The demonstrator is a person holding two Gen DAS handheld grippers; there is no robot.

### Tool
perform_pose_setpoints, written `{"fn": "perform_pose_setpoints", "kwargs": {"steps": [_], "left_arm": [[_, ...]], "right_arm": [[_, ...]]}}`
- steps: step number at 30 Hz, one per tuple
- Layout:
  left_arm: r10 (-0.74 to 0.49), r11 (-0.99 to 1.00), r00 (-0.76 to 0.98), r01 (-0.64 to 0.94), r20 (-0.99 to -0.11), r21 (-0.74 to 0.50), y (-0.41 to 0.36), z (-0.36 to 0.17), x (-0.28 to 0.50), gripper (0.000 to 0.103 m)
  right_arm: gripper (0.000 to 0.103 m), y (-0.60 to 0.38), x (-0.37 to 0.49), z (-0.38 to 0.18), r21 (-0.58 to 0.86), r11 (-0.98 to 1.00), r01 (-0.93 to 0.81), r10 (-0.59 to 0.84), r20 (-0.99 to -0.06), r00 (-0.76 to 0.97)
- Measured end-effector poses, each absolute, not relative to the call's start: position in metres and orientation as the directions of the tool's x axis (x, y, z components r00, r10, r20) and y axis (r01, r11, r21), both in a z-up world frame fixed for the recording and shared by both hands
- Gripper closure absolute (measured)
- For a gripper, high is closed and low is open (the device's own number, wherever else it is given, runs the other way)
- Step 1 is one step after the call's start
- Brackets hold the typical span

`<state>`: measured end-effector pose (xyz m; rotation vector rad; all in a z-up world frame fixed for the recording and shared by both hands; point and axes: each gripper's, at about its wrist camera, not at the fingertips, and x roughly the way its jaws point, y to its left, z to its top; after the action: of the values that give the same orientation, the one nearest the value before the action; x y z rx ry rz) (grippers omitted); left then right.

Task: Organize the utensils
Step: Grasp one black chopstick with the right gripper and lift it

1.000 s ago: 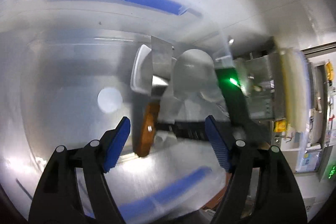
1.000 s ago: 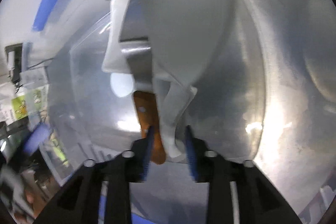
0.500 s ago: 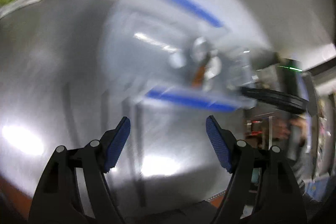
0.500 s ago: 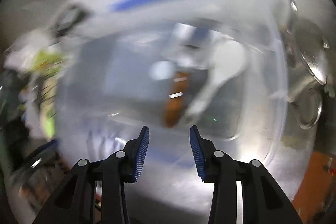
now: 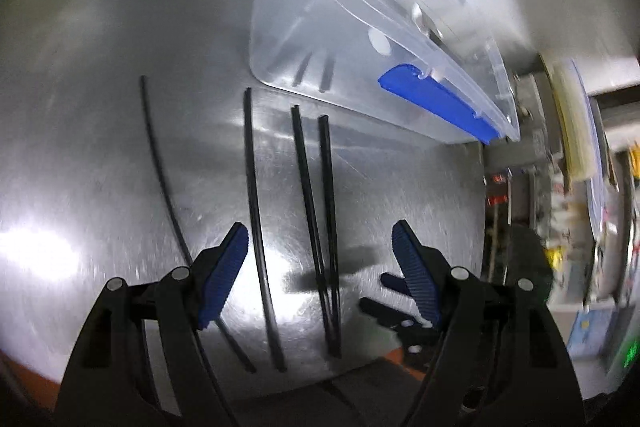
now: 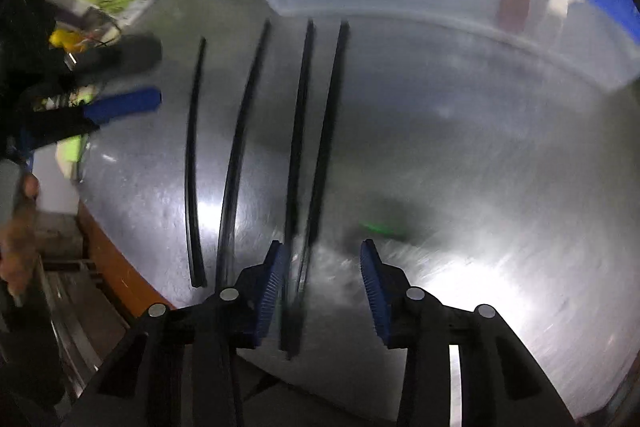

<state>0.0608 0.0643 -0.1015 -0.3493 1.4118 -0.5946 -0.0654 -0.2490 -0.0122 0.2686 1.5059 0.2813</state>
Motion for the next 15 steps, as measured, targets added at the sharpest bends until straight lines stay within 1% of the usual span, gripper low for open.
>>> {"fn": "perform_pose_setpoints", "kwargs": {"steps": [2, 4, 6, 7, 11, 13, 15], "left_arm": [[-0.586, 0.794, 0.021, 0.213, -0.810, -0.569, 0.065, -0.106, 0.068, 0.032], [-0.594, 0.785, 0.005, 0.220, -0.805, -0.578, 0.064, -0.108, 0.072, 0.032], [-0.608, 0.769, -0.025, 0.230, -0.793, -0.597, 0.063, -0.112, 0.077, 0.032], [-0.609, 0.765, -0.034, 0.238, -0.792, -0.599, 0.061, -0.114, 0.079, 0.032], [-0.611, 0.758, -0.058, 0.243, -0.789, -0.605, 0.061, -0.121, 0.082, 0.032], [-0.613, 0.759, -0.062, 0.231, -0.788, -0.609, 0.063, -0.125, 0.082, 0.032], [-0.615, 0.761, -0.061, 0.214, -0.786, -0.612, 0.069, -0.129, 0.081, 0.032]], "right_arm": [[0.064, -0.238, -0.068, -0.014, 0.294, 0.956, -0.003, 0.294, -0.955, 0.038], [0.068, -0.232, -0.068, -0.016, 0.237, 0.971, 0.009, 0.237, -0.971, 0.040], [0.069, -0.225, -0.065, -0.021, 0.221, 0.975, 0.023, 0.220, -0.975, 0.033], [0.072, -0.222, -0.064, -0.023, 0.209, 0.977, 0.031, 0.209, -0.978, 0.027], [0.072, -0.204, -0.059, -0.029, 0.211, 0.977, 0.029, 0.211, -0.977, 0.013], [0.073, -0.195, -0.056, -0.035, 0.155, 0.988, -0.002, 0.155, -0.988, 0.001], [0.073, -0.184, -0.051, -0.034, 0.141, 0.990, -0.026, 0.142, -0.990, 0.008]]}}
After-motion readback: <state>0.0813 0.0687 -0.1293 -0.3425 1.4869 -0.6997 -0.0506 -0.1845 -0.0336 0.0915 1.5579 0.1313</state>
